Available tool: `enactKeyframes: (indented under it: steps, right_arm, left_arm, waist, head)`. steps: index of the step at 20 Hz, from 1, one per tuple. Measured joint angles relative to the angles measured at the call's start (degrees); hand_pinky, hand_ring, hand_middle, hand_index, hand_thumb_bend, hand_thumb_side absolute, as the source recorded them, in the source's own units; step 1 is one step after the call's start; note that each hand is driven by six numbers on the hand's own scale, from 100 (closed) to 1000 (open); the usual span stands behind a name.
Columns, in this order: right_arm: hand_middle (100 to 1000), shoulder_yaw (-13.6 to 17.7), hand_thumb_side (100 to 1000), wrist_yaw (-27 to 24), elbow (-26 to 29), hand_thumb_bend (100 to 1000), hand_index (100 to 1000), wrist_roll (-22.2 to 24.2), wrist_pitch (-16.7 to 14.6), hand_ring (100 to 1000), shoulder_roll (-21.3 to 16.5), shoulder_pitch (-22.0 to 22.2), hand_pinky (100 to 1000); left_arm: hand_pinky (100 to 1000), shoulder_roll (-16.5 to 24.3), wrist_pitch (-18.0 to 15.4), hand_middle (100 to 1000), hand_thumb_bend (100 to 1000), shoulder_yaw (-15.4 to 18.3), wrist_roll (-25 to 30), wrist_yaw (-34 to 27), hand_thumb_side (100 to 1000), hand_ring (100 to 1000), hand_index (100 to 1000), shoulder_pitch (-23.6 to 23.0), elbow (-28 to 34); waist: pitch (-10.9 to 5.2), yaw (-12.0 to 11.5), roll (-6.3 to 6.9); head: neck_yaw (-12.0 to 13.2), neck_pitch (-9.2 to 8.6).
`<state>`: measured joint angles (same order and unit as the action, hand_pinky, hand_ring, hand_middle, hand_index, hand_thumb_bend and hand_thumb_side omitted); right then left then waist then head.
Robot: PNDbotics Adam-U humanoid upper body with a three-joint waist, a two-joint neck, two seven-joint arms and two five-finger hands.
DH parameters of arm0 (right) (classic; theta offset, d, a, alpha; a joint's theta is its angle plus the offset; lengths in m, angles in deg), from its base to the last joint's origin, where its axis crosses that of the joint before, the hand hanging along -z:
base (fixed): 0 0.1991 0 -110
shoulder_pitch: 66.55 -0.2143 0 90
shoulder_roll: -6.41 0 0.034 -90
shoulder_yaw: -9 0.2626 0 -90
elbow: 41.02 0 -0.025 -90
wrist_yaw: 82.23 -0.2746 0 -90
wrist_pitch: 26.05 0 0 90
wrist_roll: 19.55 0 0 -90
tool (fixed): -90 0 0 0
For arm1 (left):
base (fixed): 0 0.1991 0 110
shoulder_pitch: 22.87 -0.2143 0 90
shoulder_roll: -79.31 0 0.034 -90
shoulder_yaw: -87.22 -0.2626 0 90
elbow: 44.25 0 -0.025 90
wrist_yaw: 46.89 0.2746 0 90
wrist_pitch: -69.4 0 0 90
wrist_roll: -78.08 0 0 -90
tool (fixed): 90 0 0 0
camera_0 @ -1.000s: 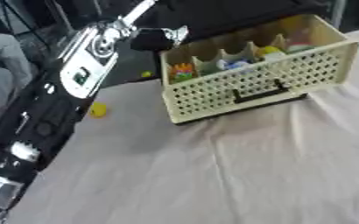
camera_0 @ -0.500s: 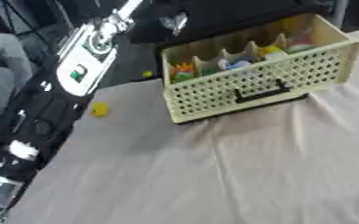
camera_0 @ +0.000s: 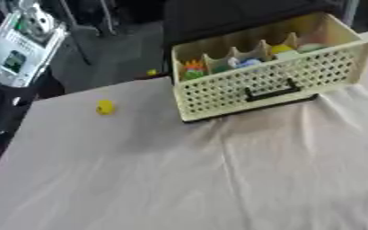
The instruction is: Pick up objects from table and place into drawer.
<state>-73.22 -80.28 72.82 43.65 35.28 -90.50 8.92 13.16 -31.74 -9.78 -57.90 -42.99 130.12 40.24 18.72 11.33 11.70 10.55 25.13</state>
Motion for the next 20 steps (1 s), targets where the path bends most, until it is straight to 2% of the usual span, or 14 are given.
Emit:
enactKeyframes:
  steps: [1, 4, 7, 9, 10, 11, 12, 16, 20]
  right_arm:
    - [495, 0.0, 478, 0.08, 0.0, 100, 726, 0.09, -0.41, 517, -0.43, 0.27, 493]
    - [488, 0.01, 518, 1.16, 0.0, 100, 725, 0.86, -1.93, 507, -2.68, 1.7, 475]
    - [484, 0.36, 586, 4.16, 0.0, 100, 722, 3.31, -3.13, 498, -6.57, 3.67, 465]
    - [489, 0.96, 609, 7.36, 0.0, 100, 723, 5.82, -3.72, 495, -9.92, 5.22, 459]
    - [491, 1.35, 614, 9.24, 0.0, 100, 724, 7.24, -4.16, 493, -11.75, 6.18, 455]
    - [495, 1.72, 638, 11.15, 0.0, 100, 727, 8.59, -4.69, 493, -13.41, 7.17, 450]
    - [495, 1.99, 635, 13.26, 0.0, 100, 726, 10.07, -5.34, 492, -15.07, 8.33, 448]
    - [495, 2.1, 642, 20.2, 0.0, 100, 729, 15.57, -7.57, 480, -19.83, 11.98, 423]
    - [504, 1.69, 732, 24.19, 0.0, 100, 730, 19.78, -8.02, 475, -24.83, 13.94, 399]
  left_arm:
    - [445, 0.33, 0.12, 759, 356, 1.07, -1.83, -1.62, 456, 577, 831, -0.94, 2.53]
    - [463, 0.48, 0.44, 748, 395, 5.76, -4.67, -5.86, 450, 578, 830, -4.03, 12.06]
    - [467, 0.49, 0.94, 742, 400, 9.85, -5.48, -8.57, 467, 575, 824, -8.53, 22.37]
    - [467, -0.17, 0.74, 743, 403, 11.58, -5.68, -10.41, 479, 575, 826, -10.3, 26.43]
    - [464, -0.9, 0.27, 745, 399, 12.18, -5.72, -11.51, 489, 574, 827, -11.02, 27.59]
    - [461, -1.62, -0.31, 746, 395, 12.51, -5.73, -12.78, 548, 573, 828, -11.71, 28.32]
    - [460, -2.31, -0.96, 746, 397, 12.51, -5.72, -14.22, 496, 573, 828, -12.43, 28.79]
    - [457, -4.26, -3.53, 741, 408, 12.03, -5.47, -18.3, 502, 572, 825, -14.76, 29.36]
    - [466, -6.63, -5.72, 740, 393, 11.7, -4.89, -19.46, 517, 568, 821, -17.36, 29.38]
  waist:
    - [-0.01, -0.11, -0.32]
    - [-0.18, -1.19, -1.45]
    - [-0.73, -2.59, -3.06]
    - [-0.76, -3.31, -4.08]
    - [-0.81, -3.59, -4.5]
    - [-0.9, -3.93, -4.86]
    - [-1.0, -4.41, -5.19]
    - [-1.09, -6.25, -6.76]
    - [-1.61, -7.82, -7.94]
  head:
    - [-0.19, 0.15]
    - [-0.98, 0.91]
    - [-1.81, 1.67]
    - [-2.3, 2.03]
    - [-2.52, 2.24]
    - [-2.71, 2.44]
    - [-3.0, 2.49]
    - [-4.45, 2.54]
    - [-6.74, 2.56]
